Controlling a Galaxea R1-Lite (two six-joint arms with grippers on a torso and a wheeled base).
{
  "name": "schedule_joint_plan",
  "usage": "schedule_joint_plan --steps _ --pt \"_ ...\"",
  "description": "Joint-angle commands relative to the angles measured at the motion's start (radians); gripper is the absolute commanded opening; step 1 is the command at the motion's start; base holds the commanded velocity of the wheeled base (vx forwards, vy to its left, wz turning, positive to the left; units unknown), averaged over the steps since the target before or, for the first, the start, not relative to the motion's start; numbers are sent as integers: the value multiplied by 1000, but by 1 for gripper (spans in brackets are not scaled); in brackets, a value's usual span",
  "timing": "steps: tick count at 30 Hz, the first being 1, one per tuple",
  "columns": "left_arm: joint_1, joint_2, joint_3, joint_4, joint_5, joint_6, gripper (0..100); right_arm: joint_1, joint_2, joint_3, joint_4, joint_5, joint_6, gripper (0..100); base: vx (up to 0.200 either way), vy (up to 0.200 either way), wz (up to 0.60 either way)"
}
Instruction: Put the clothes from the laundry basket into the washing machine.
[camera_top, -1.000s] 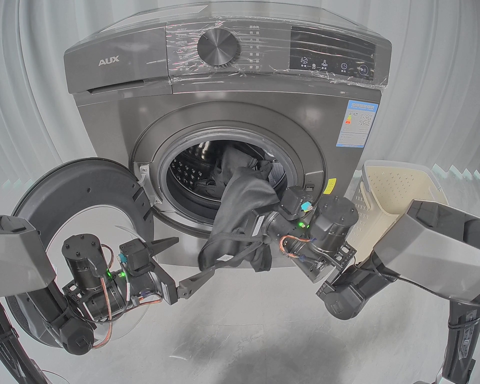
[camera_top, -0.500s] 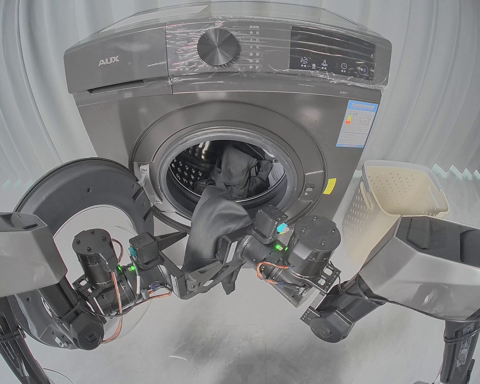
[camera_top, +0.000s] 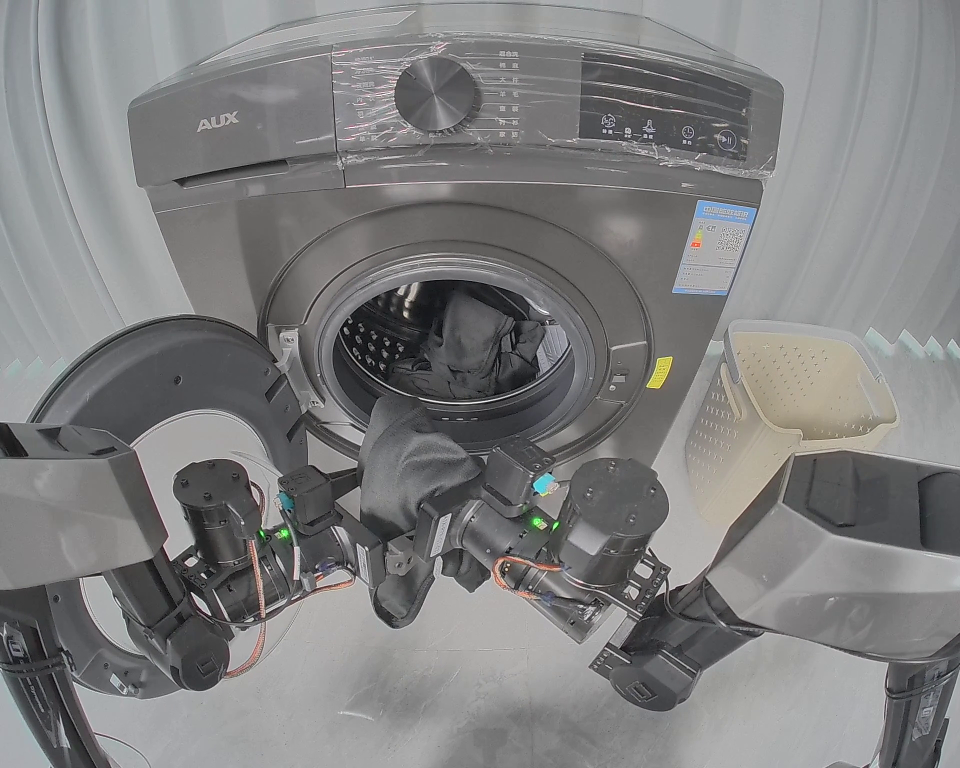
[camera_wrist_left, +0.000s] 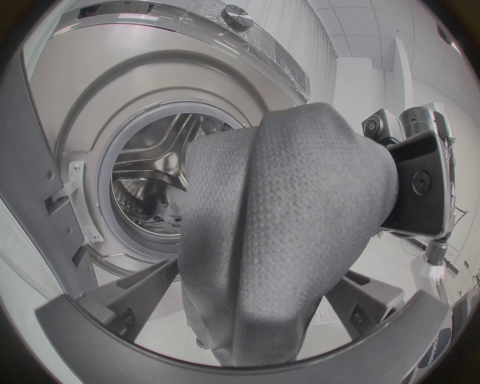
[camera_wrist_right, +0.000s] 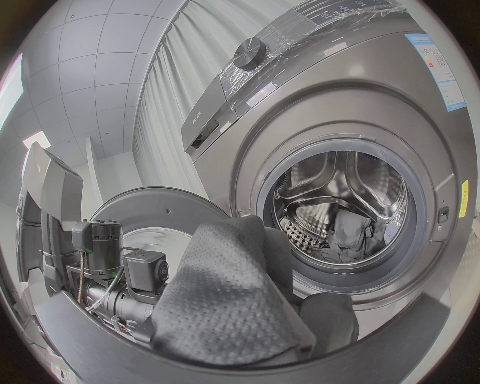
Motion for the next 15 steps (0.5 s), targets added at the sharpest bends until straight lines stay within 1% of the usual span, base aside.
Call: schedule_joint_plan --steps 1,2,5,7,9,10,15 --pt "4 20 -8 -1 4 -2 100 13 2 13 -10 0 0 0 0 0 0" --pt "4 20 -9 -1 6 -2 100 14 2 14 -11 0 2 0 0 0 0" --pt "4 19 -32 -1 9 -14 100 19 2 27 -13 0 2 0 0 0 0" --pt "6 17 -48 -1 27 -28 100 20 2 39 -14 0 3 0 0 0 0" --pt "7 17 -60 -2 38 -34 100 22 3 42 -14 0 8 0 0 0 0" --pt "7 16 -60 -2 36 -34 0 22 3 42 -14 0 8 0 0 0 0" --pt "7 13 -61 -2 39 -38 0 22 3 42 -14 -2 8 0 0 0 0"
